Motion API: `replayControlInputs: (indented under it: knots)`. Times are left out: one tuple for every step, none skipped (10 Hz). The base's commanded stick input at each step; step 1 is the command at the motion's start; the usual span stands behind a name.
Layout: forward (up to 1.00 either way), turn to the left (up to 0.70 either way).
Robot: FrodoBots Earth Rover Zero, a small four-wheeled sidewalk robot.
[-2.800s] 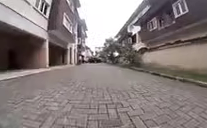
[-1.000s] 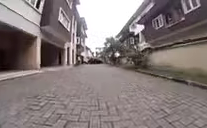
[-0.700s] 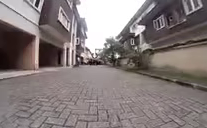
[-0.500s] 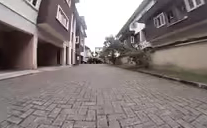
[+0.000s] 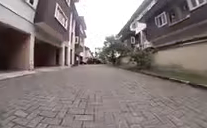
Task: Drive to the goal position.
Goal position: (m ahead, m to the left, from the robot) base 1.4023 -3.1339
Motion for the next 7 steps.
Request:
replayControlInputs:
  knots:
    - [0.70, 0.00]
    - [0.70, 0.00]
    - [0.70, 0.00]
    - [0.70, 0.00]
    - [0.70, 0.00]
    - [0.70, 0.00]
    - [0.70, 0.00]
